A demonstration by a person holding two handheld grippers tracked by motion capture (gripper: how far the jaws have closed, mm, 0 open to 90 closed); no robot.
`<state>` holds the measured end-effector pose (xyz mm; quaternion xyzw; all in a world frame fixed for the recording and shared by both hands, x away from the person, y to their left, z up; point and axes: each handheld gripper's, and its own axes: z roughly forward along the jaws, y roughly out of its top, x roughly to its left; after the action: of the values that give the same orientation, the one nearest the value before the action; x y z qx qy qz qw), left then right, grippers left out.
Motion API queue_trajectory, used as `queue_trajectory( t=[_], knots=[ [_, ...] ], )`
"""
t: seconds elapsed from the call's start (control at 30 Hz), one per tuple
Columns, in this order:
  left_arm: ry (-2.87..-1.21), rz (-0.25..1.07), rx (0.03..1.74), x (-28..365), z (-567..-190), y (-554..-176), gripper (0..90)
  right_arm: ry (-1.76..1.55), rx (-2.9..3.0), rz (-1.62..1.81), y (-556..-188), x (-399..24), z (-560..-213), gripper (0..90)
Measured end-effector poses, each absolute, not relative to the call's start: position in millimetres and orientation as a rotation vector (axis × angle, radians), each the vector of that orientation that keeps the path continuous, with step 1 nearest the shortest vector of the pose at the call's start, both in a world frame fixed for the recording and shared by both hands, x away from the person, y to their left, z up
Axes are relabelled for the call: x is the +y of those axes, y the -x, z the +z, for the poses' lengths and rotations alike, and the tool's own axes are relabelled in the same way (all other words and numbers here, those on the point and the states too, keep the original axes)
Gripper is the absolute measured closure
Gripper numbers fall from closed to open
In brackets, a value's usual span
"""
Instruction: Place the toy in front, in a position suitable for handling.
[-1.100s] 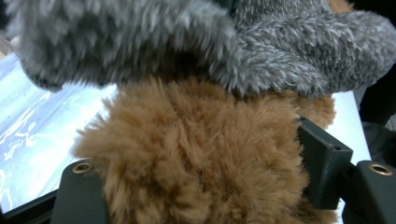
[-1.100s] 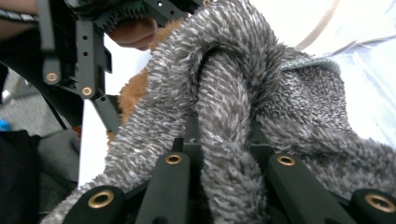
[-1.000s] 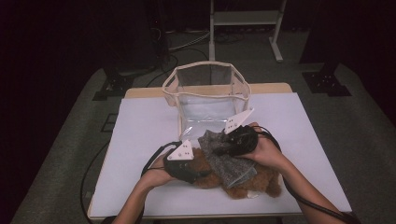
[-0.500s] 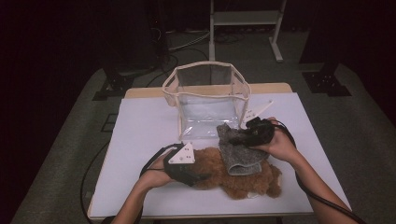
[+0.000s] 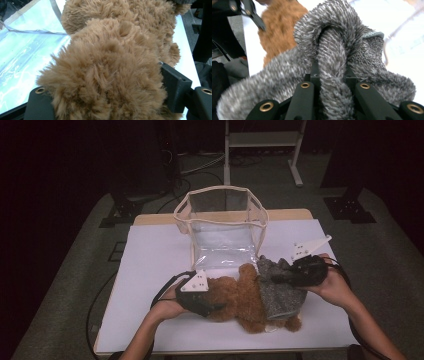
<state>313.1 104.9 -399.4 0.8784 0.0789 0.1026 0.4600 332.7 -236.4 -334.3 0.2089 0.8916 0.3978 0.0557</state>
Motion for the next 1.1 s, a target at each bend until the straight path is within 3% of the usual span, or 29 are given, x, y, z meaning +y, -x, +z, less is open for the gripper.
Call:
queue_trajectory(
  t=[0.27,0.53,0.7,1.1],
  knots=[
    [-2.158,0.252,0.191,106,-401,-312,26.0,-0.486,2.798,1.180,-340,-190,-350,76.2],
    [-2.166,0.252,0.190,106,-400,-313,26.0,-0.696,2.730,1.154,-336,-253,-350,76.3],
    [-2.161,0.247,0.195,106,-400,-314,25.7,-0.720,2.701,1.212,-329,-268,-346,76.2],
    [-2.162,0.259,0.211,105,-400,-316,24.1,-0.560,2.782,1.275,-339,-204,-356,76.2]
  ],
)
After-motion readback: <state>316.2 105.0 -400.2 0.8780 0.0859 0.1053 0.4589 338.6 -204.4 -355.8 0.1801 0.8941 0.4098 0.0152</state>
